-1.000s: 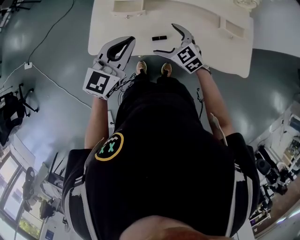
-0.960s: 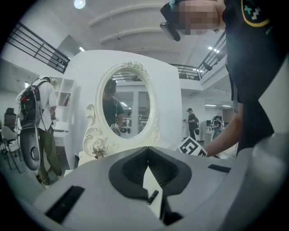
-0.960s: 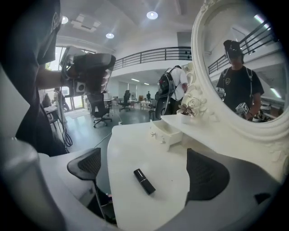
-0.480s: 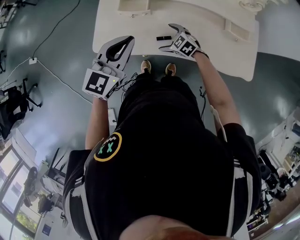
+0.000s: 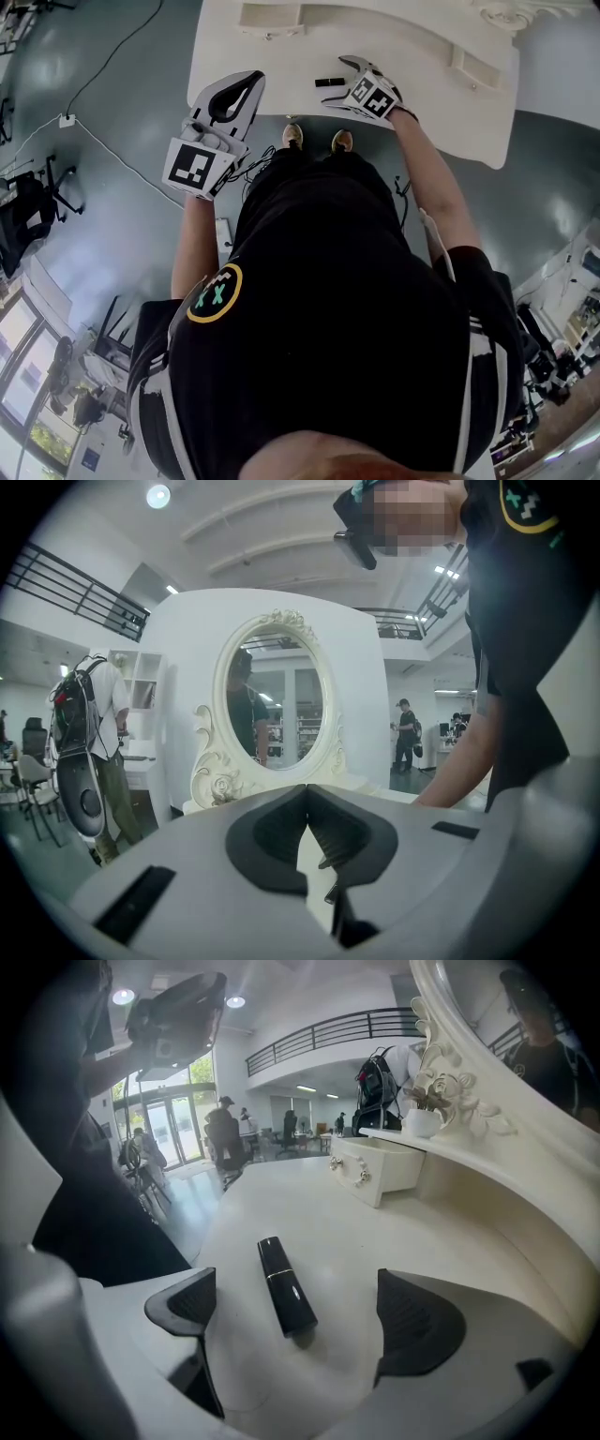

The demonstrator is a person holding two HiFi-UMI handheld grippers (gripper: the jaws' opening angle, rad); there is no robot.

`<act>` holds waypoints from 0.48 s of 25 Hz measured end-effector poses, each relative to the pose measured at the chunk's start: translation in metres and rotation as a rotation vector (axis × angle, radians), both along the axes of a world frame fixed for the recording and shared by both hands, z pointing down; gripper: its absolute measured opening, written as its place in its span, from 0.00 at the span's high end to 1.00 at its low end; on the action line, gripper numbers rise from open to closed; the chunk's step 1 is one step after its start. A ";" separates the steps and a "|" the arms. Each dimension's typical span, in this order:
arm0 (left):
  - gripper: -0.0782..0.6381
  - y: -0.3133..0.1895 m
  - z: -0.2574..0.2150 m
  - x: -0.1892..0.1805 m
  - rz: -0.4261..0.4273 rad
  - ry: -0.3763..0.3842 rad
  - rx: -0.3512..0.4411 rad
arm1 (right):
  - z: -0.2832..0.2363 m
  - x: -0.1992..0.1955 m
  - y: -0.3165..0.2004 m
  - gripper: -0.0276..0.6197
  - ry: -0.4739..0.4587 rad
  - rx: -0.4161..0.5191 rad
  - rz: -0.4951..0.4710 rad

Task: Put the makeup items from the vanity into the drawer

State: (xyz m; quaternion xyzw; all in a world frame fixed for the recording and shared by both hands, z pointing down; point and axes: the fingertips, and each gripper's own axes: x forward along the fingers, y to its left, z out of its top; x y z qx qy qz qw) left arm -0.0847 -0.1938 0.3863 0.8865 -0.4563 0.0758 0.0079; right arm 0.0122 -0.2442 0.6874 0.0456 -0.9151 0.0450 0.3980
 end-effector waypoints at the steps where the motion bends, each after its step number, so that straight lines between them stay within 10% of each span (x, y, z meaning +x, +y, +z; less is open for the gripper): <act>1: 0.86 -0.002 -0.001 0.001 0.002 0.000 0.003 | -0.002 0.000 0.000 0.12 -0.002 0.000 -0.006; 12: 0.86 -0.021 -0.008 0.008 0.020 -0.001 0.036 | -0.009 0.006 0.012 0.77 -0.004 0.014 -0.130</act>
